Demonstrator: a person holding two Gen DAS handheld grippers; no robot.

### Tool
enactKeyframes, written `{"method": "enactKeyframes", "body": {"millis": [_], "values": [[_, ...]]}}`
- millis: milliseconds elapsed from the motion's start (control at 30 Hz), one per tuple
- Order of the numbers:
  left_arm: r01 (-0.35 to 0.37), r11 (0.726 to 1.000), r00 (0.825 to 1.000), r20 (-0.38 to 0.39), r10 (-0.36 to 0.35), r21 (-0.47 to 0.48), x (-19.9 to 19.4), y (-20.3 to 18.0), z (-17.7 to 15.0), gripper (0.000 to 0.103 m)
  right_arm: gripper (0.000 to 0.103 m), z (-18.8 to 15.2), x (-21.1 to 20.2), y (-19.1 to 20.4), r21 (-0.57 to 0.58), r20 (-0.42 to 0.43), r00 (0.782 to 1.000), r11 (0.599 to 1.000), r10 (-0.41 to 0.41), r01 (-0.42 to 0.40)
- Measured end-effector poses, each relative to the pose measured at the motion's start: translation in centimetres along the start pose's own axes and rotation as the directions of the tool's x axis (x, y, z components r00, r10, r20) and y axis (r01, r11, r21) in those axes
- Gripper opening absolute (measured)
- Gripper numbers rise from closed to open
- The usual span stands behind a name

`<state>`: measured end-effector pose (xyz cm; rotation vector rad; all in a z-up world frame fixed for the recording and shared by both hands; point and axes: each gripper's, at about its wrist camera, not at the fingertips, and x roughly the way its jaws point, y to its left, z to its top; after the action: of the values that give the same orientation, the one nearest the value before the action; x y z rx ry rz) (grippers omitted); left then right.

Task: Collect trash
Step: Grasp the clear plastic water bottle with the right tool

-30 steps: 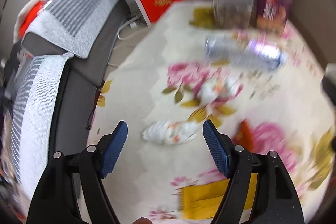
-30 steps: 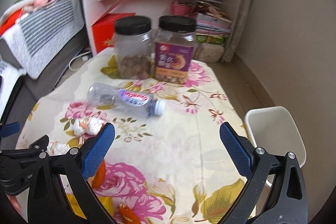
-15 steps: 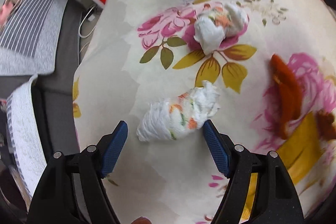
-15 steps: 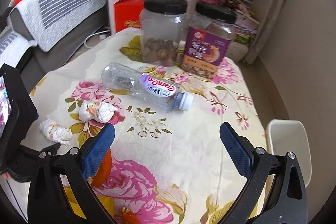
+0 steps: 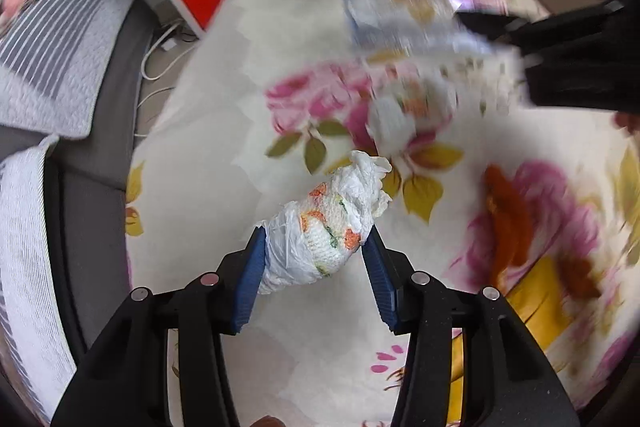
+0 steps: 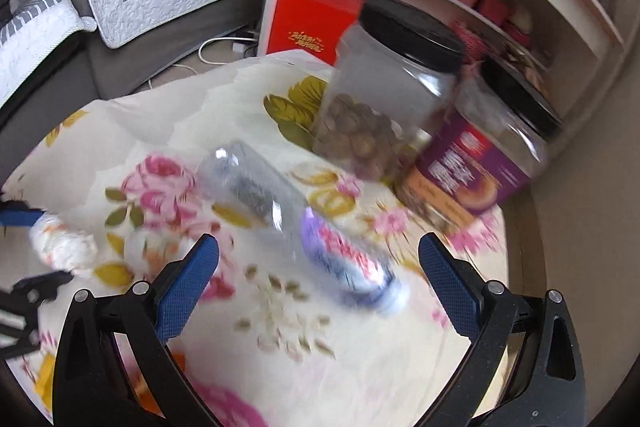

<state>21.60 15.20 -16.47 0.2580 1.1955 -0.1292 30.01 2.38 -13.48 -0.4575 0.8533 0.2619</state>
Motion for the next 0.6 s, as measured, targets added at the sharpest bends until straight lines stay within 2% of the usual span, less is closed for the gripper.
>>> {"method": "enactKeyframes", "body": {"millis": [167,233,333,367,433,500,600], "values": [[0.007,0.997,0.999,0.049,-0.003,-0.083,-1.9,0.7,0.4,0.048,0.096,2.3,3.0,0.5,0.0,-0.049,0.998,1.0,0.028,-0.028],[0.001,0.995,0.998,0.058,0.005,-0.103,-2.3,0.9,0.6,0.048,0.096,2.8,4.2,1.1,-0.007,-0.075,0.996,0.998,0.056,-0.057],[-0.002,0.99,0.998,0.061,0.011,-0.142,-2.6,1.2,0.6,0.049,0.094,2.7,5.7,2.2,-0.046,-0.113,0.992,0.997,0.054,-0.059],[-0.003,0.988,0.998,0.061,0.013,-0.153,-2.5,1.7,0.6,0.049,0.091,2.6,6.3,2.6,-0.063,-0.132,0.99,0.997,0.043,-0.052],[-0.006,0.984,0.998,0.063,0.017,-0.177,-2.5,2.3,0.6,0.049,0.073,2.2,7.4,3.1,-0.072,-0.175,0.983,0.995,0.051,-0.064],[-0.006,0.98,0.997,0.068,0.02,-0.197,-2.4,2.8,0.6,0.049,0.057,2.0,7.6,3.4,-0.079,-0.168,0.986,0.996,0.018,-0.032],[-0.011,0.972,0.996,0.081,0.031,-0.237,-2.6,3.4,0.5,0.049,0.049,2.4,6.7,2.9,-0.023,-0.144,0.989,0.999,0.031,-0.035]]}}
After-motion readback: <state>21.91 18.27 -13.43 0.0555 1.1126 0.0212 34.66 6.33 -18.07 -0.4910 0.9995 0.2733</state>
